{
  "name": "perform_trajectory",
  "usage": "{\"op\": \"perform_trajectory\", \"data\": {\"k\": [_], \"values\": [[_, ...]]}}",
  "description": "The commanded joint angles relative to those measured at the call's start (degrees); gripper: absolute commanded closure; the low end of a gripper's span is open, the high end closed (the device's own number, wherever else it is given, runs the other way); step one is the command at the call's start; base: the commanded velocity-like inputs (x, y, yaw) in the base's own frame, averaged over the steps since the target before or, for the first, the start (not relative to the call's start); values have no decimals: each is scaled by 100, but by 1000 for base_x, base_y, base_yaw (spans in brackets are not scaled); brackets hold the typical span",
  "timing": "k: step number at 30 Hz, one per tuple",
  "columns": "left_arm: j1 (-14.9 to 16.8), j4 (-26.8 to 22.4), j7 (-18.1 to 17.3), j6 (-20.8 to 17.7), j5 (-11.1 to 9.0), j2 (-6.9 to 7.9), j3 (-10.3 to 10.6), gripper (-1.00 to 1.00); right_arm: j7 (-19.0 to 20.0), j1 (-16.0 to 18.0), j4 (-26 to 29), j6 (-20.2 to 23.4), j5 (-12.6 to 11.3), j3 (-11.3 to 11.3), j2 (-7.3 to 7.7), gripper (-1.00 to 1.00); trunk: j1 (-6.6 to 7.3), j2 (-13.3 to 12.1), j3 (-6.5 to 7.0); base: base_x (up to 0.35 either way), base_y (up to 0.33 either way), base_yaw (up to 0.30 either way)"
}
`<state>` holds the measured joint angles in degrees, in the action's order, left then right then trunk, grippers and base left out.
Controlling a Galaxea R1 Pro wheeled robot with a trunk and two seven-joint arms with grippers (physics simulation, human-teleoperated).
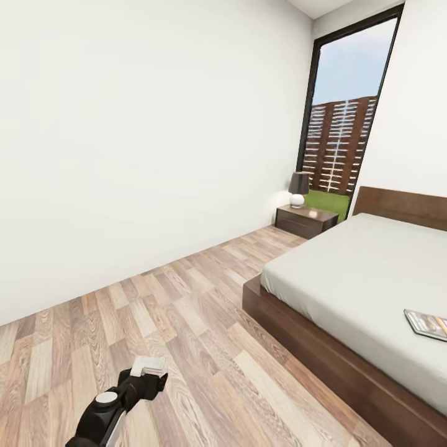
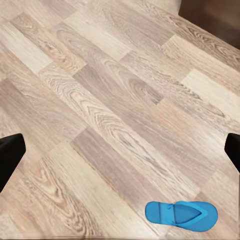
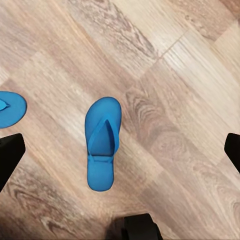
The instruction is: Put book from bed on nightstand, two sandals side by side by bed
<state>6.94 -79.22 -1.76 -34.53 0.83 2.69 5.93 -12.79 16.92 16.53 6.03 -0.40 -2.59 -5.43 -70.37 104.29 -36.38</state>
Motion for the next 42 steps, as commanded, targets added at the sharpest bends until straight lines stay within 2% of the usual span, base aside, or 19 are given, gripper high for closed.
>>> {"op": "perform_trajectory", "data": {"k": [1, 5, 6, 10, 15, 16, 19, 27, 31, 39, 42], "values": [[20, -218, -17, -297, 9, -5, -16, -100, -11, 1, 14, 29, -4, -26, -4, -100, -22, 44, -25, 0, 0, 0], [252, -815, -17, -1191, 6, -54, -38, -100, -12, 3, 15, 29, -4, -24, -3, -100, -110, 205, -97, 0, 0, 0], [252, -815, -17, -1191, 6, -54, -38, -100, -12, 3, 15, 29, -4, -24, -3, -100, -132, 245, -114, 0, 0, 0], [740, -1053, -19, -1778, 5, -143, -38, -100, -13, 4, 16, 29, -2, -23, -2, -100, -220, 405, -186, 0, 0, 0], [1387, -1164, -18, -2128, 7, -221, -29, -100, -13, 5, 18, 30, 11, -22, -7, -100, -330, 606, -276, 0, 0, 0], [1387, -1164, -18, -2128, 7, -221, -29, -100, -13, 5, 18, 30, 11, -22, -7, -100, -352, 646, -294, 0, 0, 0], [1680, -1191, -27, -2242, 10, -228, -20, -100, -13, 5, 25, 30, 19, -22, -9, -100, -374, 686, -312, 0, 0, 0], [1930, -1163, 1, -2231, 46, -234, -16, -100, -13, 36, 38, 53, 40, -17, -7, -100, -549, 1007, -456, 0, 0, 0], [1962, -1046, 13, -2044, 65, -238, -19, -100, -15, 107, 33, 144, 44, -15, -3, -100, -637, 1167, -527, 0, 0, 0], [1991, -523, 20, -1649, 58, -244, -27, -100, -16, 190, 71, 275, 61, -13, 2, -100, -813, 1488, -671, 0, 0, 0], [1994, -198, 15, -1392, 43, -251, -30, -100, -16, 239, 77, 295, 64, -13, 3, -100, -879, 1609, -725, 0, 0, 0]]}}
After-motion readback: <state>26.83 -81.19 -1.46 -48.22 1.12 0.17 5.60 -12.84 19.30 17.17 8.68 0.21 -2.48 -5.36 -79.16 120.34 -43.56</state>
